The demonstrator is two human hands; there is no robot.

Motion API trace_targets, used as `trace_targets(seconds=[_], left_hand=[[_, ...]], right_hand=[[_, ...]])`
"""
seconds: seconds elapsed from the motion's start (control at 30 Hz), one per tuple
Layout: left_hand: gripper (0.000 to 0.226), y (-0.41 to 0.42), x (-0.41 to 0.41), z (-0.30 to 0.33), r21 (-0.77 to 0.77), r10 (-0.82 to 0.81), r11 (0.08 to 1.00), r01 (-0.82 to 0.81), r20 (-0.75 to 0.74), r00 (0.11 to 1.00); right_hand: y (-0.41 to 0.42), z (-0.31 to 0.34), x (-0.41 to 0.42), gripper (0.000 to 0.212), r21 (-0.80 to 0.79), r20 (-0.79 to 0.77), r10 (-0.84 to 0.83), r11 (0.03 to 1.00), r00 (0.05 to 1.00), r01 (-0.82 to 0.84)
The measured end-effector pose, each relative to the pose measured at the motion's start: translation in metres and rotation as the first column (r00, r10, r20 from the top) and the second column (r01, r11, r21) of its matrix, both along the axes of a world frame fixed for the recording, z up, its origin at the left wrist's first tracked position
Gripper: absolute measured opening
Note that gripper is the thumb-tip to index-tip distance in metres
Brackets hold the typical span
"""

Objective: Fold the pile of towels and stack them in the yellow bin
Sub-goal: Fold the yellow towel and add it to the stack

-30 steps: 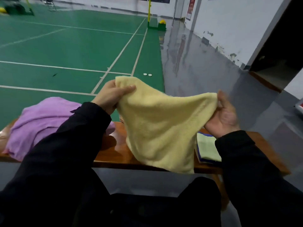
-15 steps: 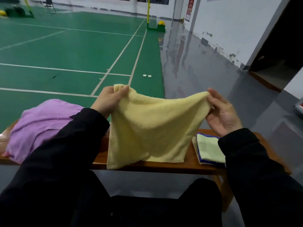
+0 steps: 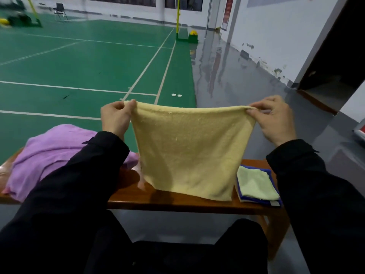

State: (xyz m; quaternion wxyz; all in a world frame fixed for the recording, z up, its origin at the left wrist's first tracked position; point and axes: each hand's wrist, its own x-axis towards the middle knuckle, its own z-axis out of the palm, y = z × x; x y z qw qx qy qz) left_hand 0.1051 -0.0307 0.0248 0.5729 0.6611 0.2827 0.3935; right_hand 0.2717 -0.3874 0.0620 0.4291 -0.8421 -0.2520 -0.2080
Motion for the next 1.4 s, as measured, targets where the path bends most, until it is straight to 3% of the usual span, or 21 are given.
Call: trace_targets(seconds=[0.13,0.27,0.43,0.57,0.63,0.73,0.83,0.9,0.97,1.07,1.13,1.23,1.3,1.4], left_hand=[[0.022,0.004,0.013,0.031,0.031,-0.059,0.998,0.056,0.118,0.991],[0.022,0.003,0.007,0.066,0.097,-0.231,0.973,0.211,0.322,0.918],[0.020,-0.033,-0.046,0.037,0.077,-0.304,0.952,0.297,0.371,0.877],[0.024,-0.070,-0.109,-0.091,-0.109,-0.281,0.952,0.287,0.061,0.958],[0.028,-0.088,-0.143,-0.159,-0.103,-0.279,0.959,0.265,-0.159,0.947],[0.027,-0.095,-0.166,-0.220,-0.115,-0.313,0.949,0.293,-0.441,0.841],[0.027,-0.082,-0.157,-0.227,-0.094,-0.346,0.928,0.359,-0.574,0.742],[0.028,-0.081,-0.149,-0.220,-0.057,-0.362,0.875,0.480,-0.736,0.573],[0.025,-0.080,-0.144,-0.217,0.033,-0.260,0.818,0.575,-0.870,0.419],[0.020,-0.077,-0.137,-0.222,0.056,-0.241,0.766,0.640,-0.898,0.368],[0.016,-0.078,-0.134,-0.228,0.036,-0.302,0.763,0.645,-0.863,0.405],[0.008,-0.082,-0.135,-0.226,0.030,-0.371,0.871,0.490,-0.615,0.696],[0.008,-0.076,-0.133,-0.217,0.070,-0.309,0.926,0.370,-0.422,0.852],[0.008,-0.064,-0.112,-0.197,0.016,-0.240,0.967,0.255,-0.286,0.928]], right_hand=[[0.013,0.016,0.015,0.005,0.222,-0.052,0.026,0.975,0.998,-0.014],[0.002,0.043,0.011,0.007,0.423,0.036,0.040,0.905,0.999,-0.052],[-0.037,0.014,-0.038,0.010,0.458,-0.018,0.150,0.880,0.988,-0.126],[-0.074,-0.076,-0.092,0.026,0.175,-0.284,0.161,0.978,0.945,-0.114],[-0.090,-0.127,-0.113,0.029,-0.052,-0.429,0.095,0.990,0.898,-0.129],[-0.105,-0.192,-0.130,0.023,-0.362,-0.542,-0.016,0.907,0.840,-0.216],[-0.106,-0.223,-0.134,0.022,-0.576,-0.507,-0.055,0.764,0.860,-0.291],[-0.103,-0.223,-0.132,0.017,-0.634,-0.508,-0.069,0.704,0.859,-0.319],[-0.095,-0.219,-0.126,0.013,-0.659,-0.512,-0.072,0.672,0.856,-0.337],[-0.078,-0.216,-0.115,0.008,-0.681,-0.525,-0.089,0.641,0.847,-0.354],[-0.066,-0.217,-0.106,0.008,-0.645,-0.560,-0.094,0.672,0.823,-0.362],[-0.051,-0.208,-0.097,0.007,-0.449,-0.647,-0.040,0.827,0.762,-0.339],[-0.045,-0.198,-0.089,0.006,-0.273,-0.667,0.012,0.927,0.745,-0.259],[-0.040,-0.185,-0.066,0.004,-0.179,-0.582,0.028,0.970,0.813,-0.161]])
